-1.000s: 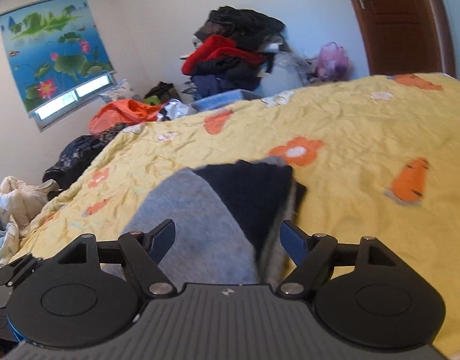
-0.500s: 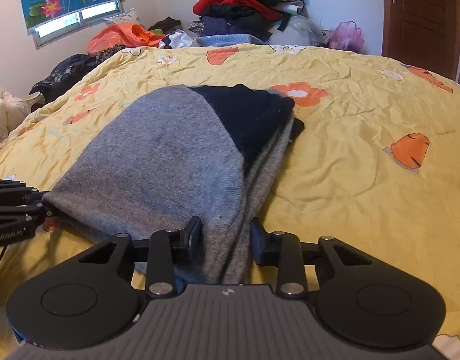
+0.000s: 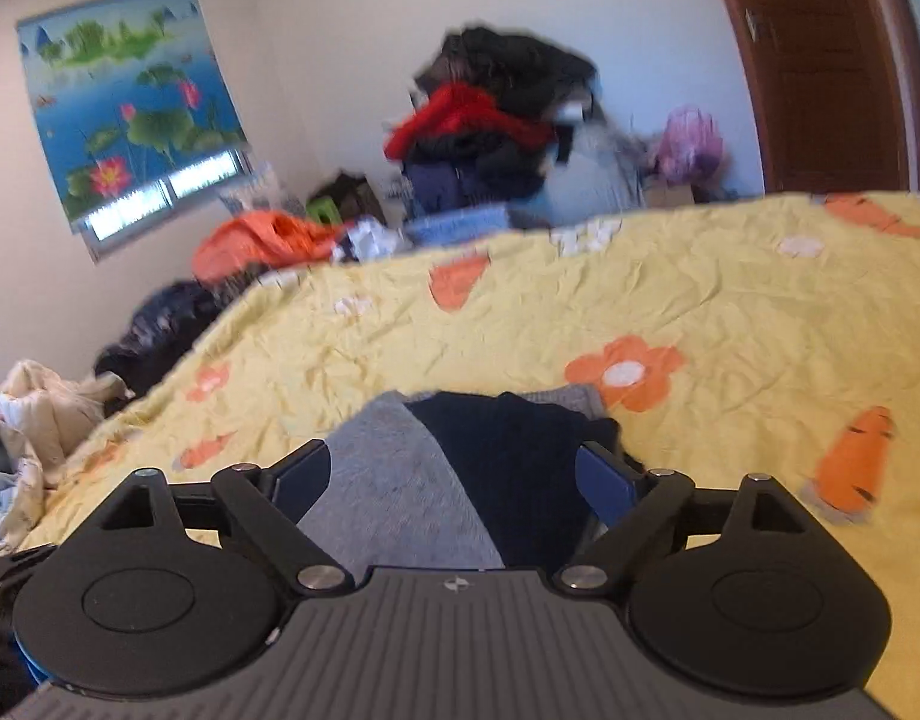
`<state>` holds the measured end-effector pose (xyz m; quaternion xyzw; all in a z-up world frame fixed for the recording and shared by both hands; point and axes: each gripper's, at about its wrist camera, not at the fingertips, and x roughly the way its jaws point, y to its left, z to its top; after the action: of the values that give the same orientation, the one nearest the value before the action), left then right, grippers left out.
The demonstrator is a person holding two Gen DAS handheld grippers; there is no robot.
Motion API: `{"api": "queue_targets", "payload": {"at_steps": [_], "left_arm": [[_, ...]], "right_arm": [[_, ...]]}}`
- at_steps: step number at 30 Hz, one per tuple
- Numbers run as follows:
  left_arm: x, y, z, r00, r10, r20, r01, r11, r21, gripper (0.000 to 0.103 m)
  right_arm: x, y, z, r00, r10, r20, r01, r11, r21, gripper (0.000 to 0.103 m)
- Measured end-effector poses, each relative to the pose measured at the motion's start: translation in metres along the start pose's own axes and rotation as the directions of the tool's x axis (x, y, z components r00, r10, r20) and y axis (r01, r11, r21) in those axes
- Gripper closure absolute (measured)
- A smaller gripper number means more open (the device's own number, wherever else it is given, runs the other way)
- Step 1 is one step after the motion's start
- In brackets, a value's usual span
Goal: Fold small clothes
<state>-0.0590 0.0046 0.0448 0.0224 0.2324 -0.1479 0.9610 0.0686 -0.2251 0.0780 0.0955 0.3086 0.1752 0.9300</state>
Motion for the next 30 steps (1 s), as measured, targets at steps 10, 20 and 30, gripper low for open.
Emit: {"api": "queue_targets", "payload": {"at_steps": [10, 20, 30], "left_arm": [[0.045, -0.020, -0.028, 0.992, 0.009, -0.123, -0.005, 0.999, 0.031, 0.027], [0.036, 0.013, -0.021, 0.984, -0.083, -0.156, 0.060, 0.987, -0.147, 0.017], [0.060, 0.092, -0.021, 0.891, -0.419, -0.176, 0.220, 0.737, -0.639, 0.018]], "right_arm": [[0.074, -0.028, -0.004, 0.984, -0.087, -0.157, 0.090, 0.996, 0.009, 0.085], [0.025, -0.050, -0.019, 0.995, -0.044, -0.091, 0.058, 0.986, 0.156, 0.018], [-0.023, -0.067, -0.086, 0.906, 0.342, -0.250, -0.221, 0.885, 0.409, 0.036]]}}
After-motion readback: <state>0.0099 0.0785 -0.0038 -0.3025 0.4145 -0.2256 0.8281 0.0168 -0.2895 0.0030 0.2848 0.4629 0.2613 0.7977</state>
